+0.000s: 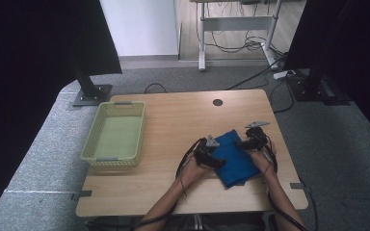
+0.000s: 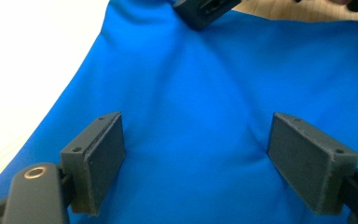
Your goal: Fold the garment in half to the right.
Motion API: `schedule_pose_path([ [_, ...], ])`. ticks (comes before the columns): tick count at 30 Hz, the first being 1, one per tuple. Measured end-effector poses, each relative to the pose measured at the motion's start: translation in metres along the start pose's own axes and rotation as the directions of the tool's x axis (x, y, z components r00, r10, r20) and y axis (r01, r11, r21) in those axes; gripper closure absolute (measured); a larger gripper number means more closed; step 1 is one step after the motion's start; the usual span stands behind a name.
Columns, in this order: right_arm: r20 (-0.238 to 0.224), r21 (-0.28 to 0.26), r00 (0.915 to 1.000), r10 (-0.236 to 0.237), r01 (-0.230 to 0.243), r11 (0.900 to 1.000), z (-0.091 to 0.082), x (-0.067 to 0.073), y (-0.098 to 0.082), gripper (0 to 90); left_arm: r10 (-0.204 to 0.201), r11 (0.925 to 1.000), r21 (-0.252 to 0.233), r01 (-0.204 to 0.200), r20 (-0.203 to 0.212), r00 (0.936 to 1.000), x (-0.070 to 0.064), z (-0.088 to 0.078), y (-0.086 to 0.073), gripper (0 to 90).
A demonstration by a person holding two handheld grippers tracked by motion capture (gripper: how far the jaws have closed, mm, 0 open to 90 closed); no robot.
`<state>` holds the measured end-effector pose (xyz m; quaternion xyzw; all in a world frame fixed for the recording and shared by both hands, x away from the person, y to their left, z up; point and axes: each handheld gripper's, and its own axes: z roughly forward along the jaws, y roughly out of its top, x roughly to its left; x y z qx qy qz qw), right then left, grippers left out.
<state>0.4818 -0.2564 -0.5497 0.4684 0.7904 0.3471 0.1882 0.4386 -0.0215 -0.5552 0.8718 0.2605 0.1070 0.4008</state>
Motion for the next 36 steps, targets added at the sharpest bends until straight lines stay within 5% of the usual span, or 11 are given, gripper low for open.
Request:
schedule_pose_path([
  [3,-0.031,-0.009,0.9986,0.044,-0.044,0.999,0.003,-0.004,-0.002,19.3,-0.003,1.0000,0.000,0.003,0.003,1.0000,0.000,0.000,0.000,18.1],
  [6,-0.022,-0.018,0.9994,0.025,-0.025,1.000,-0.002,-0.002,-0.003,19.7,0.014,0.9998,0.010,-0.014,0.024,0.9996,0.001,0.000,0.000,12.5],
  [13,-0.032,-0.058,0.9995,-0.003,0.001,0.998,-0.024,0.003,-0.001,18.4,0.014,0.9999,-0.010,-0.013,0.030,0.9995,0.002,-0.009,-0.001,14.5],
  [24,-0.052,-0.102,0.9964,-0.067,0.062,0.993,-0.063,0.014,-0.009,15.5,0.052,0.9983,-0.027,-0.052,-0.007,0.9986,0.001,-0.060,-0.008,14.3],
  [36,-0.058,-0.100,0.9960,-0.068,0.062,0.993,-0.091,0.023,-0.040,14.4,0.021,0.9997,-0.015,-0.022,-0.063,0.9978,0.005,-0.110,-0.051,13.8],
])
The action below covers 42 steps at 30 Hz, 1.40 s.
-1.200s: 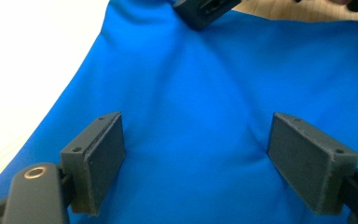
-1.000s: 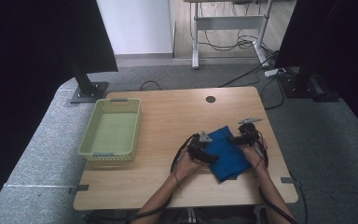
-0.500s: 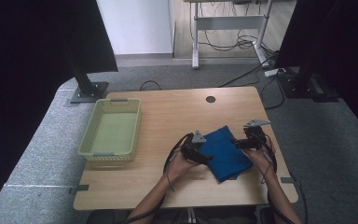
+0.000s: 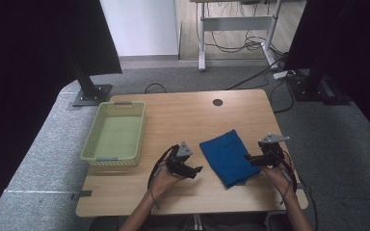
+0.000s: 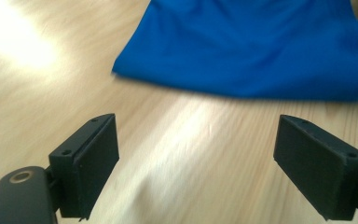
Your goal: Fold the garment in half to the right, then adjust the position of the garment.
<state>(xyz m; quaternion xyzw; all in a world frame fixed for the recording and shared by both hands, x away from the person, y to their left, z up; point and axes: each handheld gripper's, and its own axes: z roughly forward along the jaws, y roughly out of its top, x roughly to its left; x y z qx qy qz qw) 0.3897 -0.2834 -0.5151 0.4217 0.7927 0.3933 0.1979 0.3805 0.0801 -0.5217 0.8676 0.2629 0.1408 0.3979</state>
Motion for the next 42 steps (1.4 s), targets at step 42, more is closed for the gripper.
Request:
schedule_pose_path([
  [42,-0.138,0.028,0.9891,-0.051,0.055,0.998,-0.010,0.027,-0.031,13.0,-0.084,0.9932,0.074,0.090,-0.075,0.9936,0.008,-0.014,-0.057,4.2],
])
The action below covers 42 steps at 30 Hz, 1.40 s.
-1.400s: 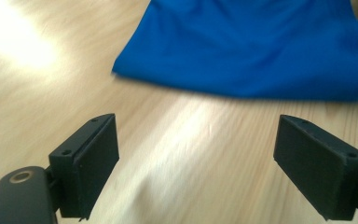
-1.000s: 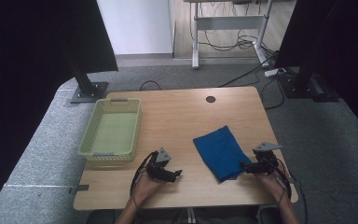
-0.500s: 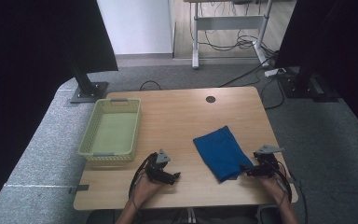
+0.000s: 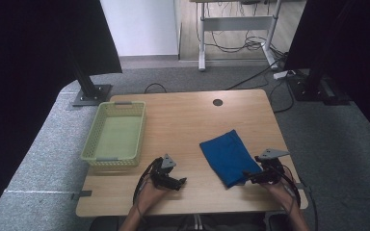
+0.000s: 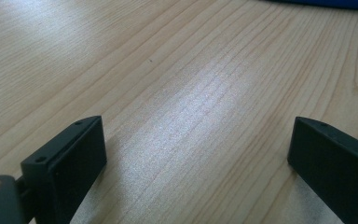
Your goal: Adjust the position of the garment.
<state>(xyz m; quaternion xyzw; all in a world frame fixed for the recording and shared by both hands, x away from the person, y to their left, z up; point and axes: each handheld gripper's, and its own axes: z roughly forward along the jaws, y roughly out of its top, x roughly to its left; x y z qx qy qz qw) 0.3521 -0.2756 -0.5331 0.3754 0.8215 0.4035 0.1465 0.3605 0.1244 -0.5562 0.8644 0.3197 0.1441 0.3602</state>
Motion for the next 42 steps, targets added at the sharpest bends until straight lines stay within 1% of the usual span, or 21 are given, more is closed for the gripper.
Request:
schedule_pose_path([
  [1,-0.017,0.014,0.9998,-0.010,0.011,1.000,0.004,0.002,0.000,13.1,0.000,1.0000,0.001,0.000,0.000,1.0000,0.000,0.000,0.000,4.2],
  [5,-0.039,0.081,0.9980,-0.050,0.053,0.995,0.019,0.004,-0.003,13.3,0.000,1.0000,0.000,0.000,0.000,1.0000,0.000,0.000,0.000,4.2],
  [6,-0.039,0.096,0.9976,-0.057,0.060,0.994,0.022,0.004,-0.004,13.2,0.000,1.0000,0.000,0.000,0.000,1.0000,0.000,0.000,0.000,4.2],
  [8,-0.024,0.101,0.9967,-0.078,0.080,0.992,0.024,0.006,-0.005,13.7,0.000,1.0000,0.000,0.000,0.000,1.0000,0.000,0.000,0.000,4.2],
  [11,-0.010,0.103,0.9965,-0.083,0.084,0.991,0.026,0.009,-0.005,14.5,0.000,1.0000,0.001,0.000,-0.001,1.0000,0.000,0.000,0.000,4.2],
  [16,0.012,0.098,0.9979,-0.063,0.062,0.993,0.031,0.019,-0.002,18.0,-0.001,1.0000,0.000,0.001,-0.002,1.0000,0.000,0.000,0.000,4.2],
  [19,0.035,0.102,0.9985,-0.042,0.038,0.994,0.037,0.028,0.004,18.6,-0.003,1.0000,0.000,0.003,-0.004,1.0000,0.000,0.000,0.000,4.2],
  [23,0.059,0.105,0.9980,-0.025,0.019,0.994,0.048,0.037,0.012,18.6,-0.005,1.0000,0.001,0.005,-0.007,1.0000,-0.001,0.000,0.000,4.4],
  [28,0.098,0.103,0.9952,0.011,-0.021,0.994,0.061,0.046,0.022,18.6,-0.008,1.0000,0.000,0.008,-0.009,0.9999,-0.001,0.000,0.000,4.6],
  [34,0.146,0.100,0.9877,0.055,-0.070,0.993,0.076,0.051,0.035,18.6,-0.010,0.9999,0.001,0.010,-0.011,0.9999,-0.001,-0.001,0.000,4.5],
  [39,0.190,0.104,0.9777,0.090,-0.111,0.988,0.091,0.055,0.048,18.5,-0.012,0.9999,0.000,0.012,-0.012,0.9998,-0.002,0.000,0.000,4.4],
  [42,0.208,0.100,0.9728,0.103,-0.126,0.987,0.100,0.058,0.056,18.5,-0.013,0.9999,0.001,0.013,-0.013,0.9998,-0.002,0.000,0.000,4.3],
])
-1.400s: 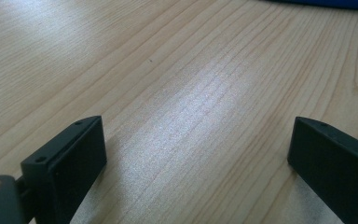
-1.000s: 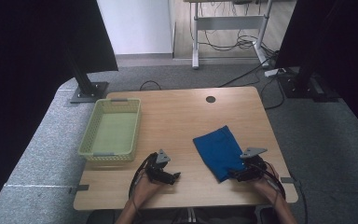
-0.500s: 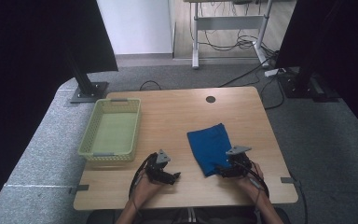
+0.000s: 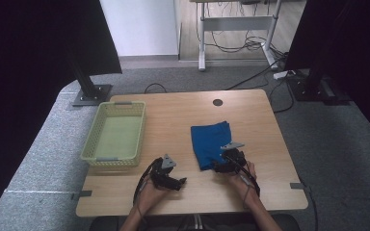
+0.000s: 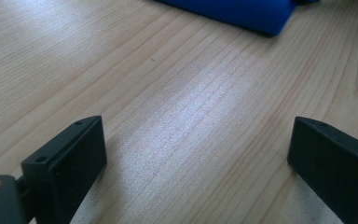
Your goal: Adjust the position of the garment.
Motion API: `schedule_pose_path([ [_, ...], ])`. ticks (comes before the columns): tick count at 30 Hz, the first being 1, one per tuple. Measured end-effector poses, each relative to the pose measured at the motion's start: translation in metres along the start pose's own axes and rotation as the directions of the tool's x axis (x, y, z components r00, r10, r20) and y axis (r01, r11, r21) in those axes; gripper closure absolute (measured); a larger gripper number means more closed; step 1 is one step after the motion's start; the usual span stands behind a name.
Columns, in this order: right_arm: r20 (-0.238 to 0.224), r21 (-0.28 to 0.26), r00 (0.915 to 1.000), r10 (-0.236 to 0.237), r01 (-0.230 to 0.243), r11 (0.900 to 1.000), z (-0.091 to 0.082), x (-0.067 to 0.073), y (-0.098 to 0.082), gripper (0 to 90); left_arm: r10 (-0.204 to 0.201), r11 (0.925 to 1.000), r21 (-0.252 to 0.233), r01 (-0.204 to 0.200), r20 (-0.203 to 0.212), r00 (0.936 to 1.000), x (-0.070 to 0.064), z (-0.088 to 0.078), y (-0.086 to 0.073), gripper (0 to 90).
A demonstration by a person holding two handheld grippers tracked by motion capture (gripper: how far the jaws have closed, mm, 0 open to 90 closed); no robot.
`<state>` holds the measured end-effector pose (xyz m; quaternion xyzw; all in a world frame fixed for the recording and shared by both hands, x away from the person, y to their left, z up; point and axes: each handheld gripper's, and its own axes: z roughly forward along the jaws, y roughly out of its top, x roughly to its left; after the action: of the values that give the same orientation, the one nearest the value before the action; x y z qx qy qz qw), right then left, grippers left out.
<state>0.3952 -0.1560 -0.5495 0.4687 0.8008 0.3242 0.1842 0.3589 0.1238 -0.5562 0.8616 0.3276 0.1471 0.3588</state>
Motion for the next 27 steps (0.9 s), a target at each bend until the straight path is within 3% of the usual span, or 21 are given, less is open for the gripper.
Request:
schedule_pose_path([
  [6,0.019,-0.007,0.9996,0.020,-0.020,1.000,0.012,0.011,0.012,18.5,0.000,1.0000,0.000,0.000,-0.001,1.0000,0.000,0.000,0.000,4.3],
  [13,0.008,-0.005,0.9999,0.015,-0.015,1.000,0.015,0.011,0.016,18.5,-0.003,1.0000,0.001,0.003,-0.006,1.0000,0.000,-0.001,-0.001,4.4],
  [25,-0.071,-0.043,0.9948,-0.072,0.069,0.997,0.007,0.006,0.015,14.2,-0.014,0.9999,0.001,0.014,-0.014,0.9998,0.000,-0.003,-0.003,4.3],
  [27,-0.094,-0.059,0.9907,-0.099,0.093,0.994,0.002,0.005,0.016,14.1,-0.017,0.9999,0.001,0.017,-0.017,0.9997,0.000,-0.003,-0.003,4.3],
])
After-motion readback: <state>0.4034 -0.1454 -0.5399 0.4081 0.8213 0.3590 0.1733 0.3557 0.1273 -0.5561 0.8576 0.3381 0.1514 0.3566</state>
